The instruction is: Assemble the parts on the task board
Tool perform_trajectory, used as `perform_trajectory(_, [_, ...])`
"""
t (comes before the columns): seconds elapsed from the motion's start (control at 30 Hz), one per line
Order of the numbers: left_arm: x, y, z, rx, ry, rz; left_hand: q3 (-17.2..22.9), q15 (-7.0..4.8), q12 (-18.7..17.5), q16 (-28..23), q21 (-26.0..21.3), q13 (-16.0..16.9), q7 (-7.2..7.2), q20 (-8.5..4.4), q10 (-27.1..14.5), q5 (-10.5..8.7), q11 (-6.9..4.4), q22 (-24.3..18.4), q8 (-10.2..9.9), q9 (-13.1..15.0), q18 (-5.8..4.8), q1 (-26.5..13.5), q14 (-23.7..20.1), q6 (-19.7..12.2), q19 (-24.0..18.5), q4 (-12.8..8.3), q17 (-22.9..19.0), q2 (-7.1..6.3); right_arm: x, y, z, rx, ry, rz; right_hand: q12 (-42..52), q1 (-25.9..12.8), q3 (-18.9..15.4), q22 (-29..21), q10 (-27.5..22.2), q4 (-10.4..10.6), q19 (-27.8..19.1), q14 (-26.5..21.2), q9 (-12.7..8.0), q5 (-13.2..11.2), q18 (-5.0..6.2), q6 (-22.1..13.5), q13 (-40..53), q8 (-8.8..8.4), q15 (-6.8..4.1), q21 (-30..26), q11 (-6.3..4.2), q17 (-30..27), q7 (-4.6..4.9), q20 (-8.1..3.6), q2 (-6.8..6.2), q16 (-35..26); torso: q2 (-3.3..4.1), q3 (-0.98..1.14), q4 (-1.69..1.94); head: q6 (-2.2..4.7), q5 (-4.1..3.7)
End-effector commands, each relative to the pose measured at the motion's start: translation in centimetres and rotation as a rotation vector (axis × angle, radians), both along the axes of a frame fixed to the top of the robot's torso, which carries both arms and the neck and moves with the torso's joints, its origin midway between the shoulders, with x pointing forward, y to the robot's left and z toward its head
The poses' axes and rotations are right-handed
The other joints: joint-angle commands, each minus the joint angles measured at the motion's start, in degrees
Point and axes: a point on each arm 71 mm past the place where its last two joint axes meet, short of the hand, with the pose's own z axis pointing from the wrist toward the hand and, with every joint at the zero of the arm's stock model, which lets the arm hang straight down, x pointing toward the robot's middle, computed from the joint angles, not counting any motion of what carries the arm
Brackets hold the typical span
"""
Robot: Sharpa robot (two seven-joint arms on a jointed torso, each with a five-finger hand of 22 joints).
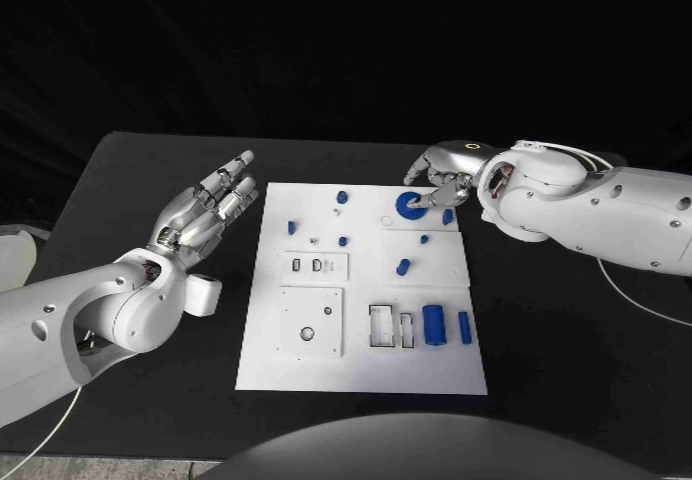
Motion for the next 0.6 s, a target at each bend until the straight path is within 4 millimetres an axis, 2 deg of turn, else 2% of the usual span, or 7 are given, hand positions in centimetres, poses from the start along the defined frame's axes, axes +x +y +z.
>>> perform_trajectory(0.03, [-0.1, -0.2, 0.0, -0.015, -0.001, -0.021, 0.25, 0.27, 0.00, -0.21, -0.15, 0.08, 0.20, 0.46, 0.10, 0.15, 0.46, -0.05, 0.39, 0.07, 0.62, 0.51, 0.05, 0.27, -0.07, -0.13, -0.10, -0.13, 0.0, -0.1, -0.4, -0.045, -0.003, 0.011, 0.21, 0.37, -0.03, 8.33, 6.00, -0.41, 0.07, 5.98, 0.22, 0.48, -0.27, 0.65, 15.06, 0.41, -0.27, 0.02, 0.01, 15.07, -0.09, 0.05, 0.36, 0.19, 0.05, 0.02, -0.07, 0.00, 0.07])
perform_trajectory(0.47, [0.0, -0.2, -0.1, -0.015, 0.007, -0.027, 0.29, 0.38, 0.00, -0.21, -0.13, 0.09, 0.27, 0.54, 0.13, 0.18, 0.54, -0.03, 0.38, 0.06, 0.60, 0.60, 0.05, 0.23, -0.05, -0.20, -0.10, -0.13, 0.0, -0.3, -1.4, -0.076, 0.015, 0.006, 0.21, 0.67, 0.06, 8.06, 6.00, -0.87, -0.28, 5.98, 1.05, 1.78, -0.15, 2.03, 15.06, 1.27, -0.25, -0.36, 0.04, 15.07, -0.06, 0.08, 0.35, 0.19, 0.09, 0.02, -0.02, 0.00, 0.13])
perform_trajectory(0.6, [0.0, -0.2, -0.2, -0.014, 0.009, -0.028, 0.29, 0.39, 0.00, -0.21, -0.13, 0.09, 0.28, 0.55, 0.13, 0.18, 0.54, -0.03, 0.38, 0.06, 0.60, 0.61, 0.05, 0.23, -0.05, -0.20, -0.10, -0.13, 0.0, -0.2, -1.6, -0.081, 0.015, 0.014, 0.21, 1.11, 0.21, 8.00, 6.00, -1.36, -0.39, 5.98, 1.91, 2.25, -0.10, 3.15, 15.06, 2.10, -0.34, -0.50, -0.10, 15.07, -0.28, 0.03, 0.36, 0.19, 0.11, 0.03, -0.03, 0.00, 0.11])
